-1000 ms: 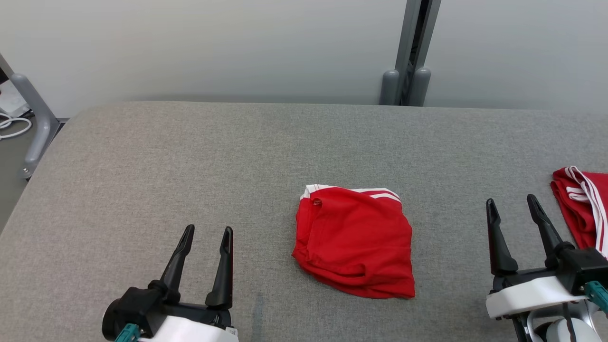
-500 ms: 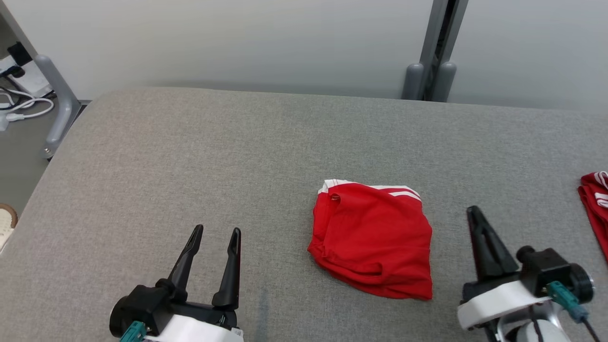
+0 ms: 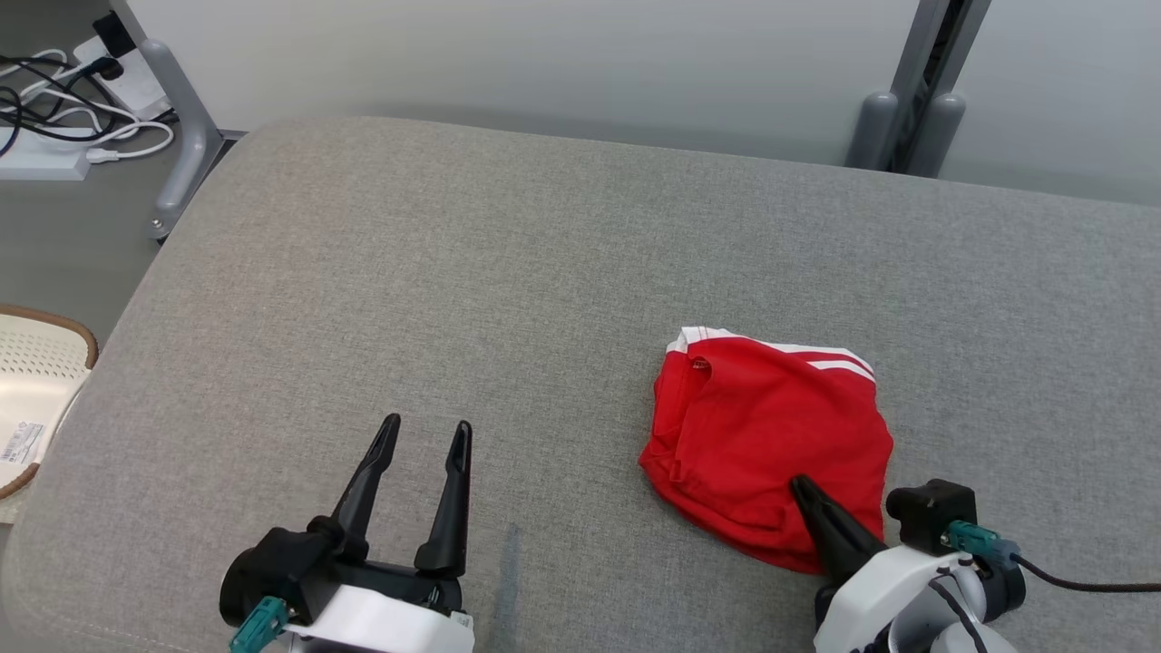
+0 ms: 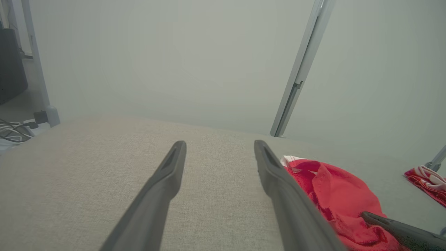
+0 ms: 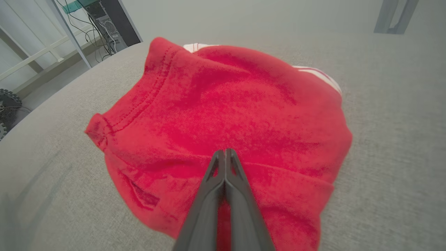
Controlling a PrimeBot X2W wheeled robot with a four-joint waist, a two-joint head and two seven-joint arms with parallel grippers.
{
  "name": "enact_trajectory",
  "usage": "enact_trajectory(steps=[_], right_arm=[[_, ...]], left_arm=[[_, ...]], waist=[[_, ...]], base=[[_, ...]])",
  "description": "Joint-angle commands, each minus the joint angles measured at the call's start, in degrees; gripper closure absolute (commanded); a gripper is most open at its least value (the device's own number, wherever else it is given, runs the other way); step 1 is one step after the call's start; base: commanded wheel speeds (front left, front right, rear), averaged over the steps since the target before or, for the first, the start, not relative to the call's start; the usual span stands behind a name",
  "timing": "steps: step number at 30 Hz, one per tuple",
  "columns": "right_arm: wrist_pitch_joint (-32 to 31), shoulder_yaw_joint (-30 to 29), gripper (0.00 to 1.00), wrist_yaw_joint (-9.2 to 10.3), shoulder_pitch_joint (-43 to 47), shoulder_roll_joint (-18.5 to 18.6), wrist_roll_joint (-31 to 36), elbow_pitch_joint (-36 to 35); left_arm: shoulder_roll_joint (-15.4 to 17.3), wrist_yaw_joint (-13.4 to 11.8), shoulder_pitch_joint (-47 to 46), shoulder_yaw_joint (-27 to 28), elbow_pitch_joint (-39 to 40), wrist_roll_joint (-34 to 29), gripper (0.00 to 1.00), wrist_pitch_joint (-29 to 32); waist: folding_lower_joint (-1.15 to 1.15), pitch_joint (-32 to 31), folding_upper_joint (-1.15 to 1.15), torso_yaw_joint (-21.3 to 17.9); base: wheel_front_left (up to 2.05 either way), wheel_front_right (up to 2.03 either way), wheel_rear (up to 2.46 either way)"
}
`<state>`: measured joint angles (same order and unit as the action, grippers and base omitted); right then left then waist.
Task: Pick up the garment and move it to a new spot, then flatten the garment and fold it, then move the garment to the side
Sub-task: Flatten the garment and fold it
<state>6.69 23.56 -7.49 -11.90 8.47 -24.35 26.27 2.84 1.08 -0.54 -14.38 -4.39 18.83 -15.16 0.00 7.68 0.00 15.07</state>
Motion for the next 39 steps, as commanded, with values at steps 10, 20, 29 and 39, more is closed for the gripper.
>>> enact_trajectory(steps=[10, 20, 29, 39], right_arm=[[-5.37, 6.54, 1.00, 0.00, 3.72, 5.05, -12.18, -2.30], [-3.55, 3.34, 1.00, 0.00, 0.06, 8.53, -14.11, -10.52], [-6.30, 1.96, 1.00, -0.02, -9.01, 7.31, -15.56, -2.29], [-7.67, 11.86, 1.00, -0.01, -12.94, 7.79, -20.65, 3.54]], left_arm=[[0.21, -0.62, 0.14, 0.30, 0.10, 0.76, 0.00, 0.01], [0.20, -0.55, -0.08, -0.14, 0.06, 0.89, 0.00, 0.01], [0.22, -0.07, -1.71, -1.83, -0.31, 1.19, 0.00, 0.00], [0.19, -0.71, -1.41, -1.87, -0.74, 1.69, 0.00, 0.01]], waist=[[0.00, -0.80, 0.00, 0.59], [0.00, -0.50, 0.00, 1.52], [0.00, 1.08, 0.00, 4.91], [0.00, 1.86, 0.00, 8.42]], base=[[0.00, 0.00, 0.00], [0.00, 0.00, 0.00], [0.00, 0.00, 0.00], [0.00, 0.00, 0.00]])
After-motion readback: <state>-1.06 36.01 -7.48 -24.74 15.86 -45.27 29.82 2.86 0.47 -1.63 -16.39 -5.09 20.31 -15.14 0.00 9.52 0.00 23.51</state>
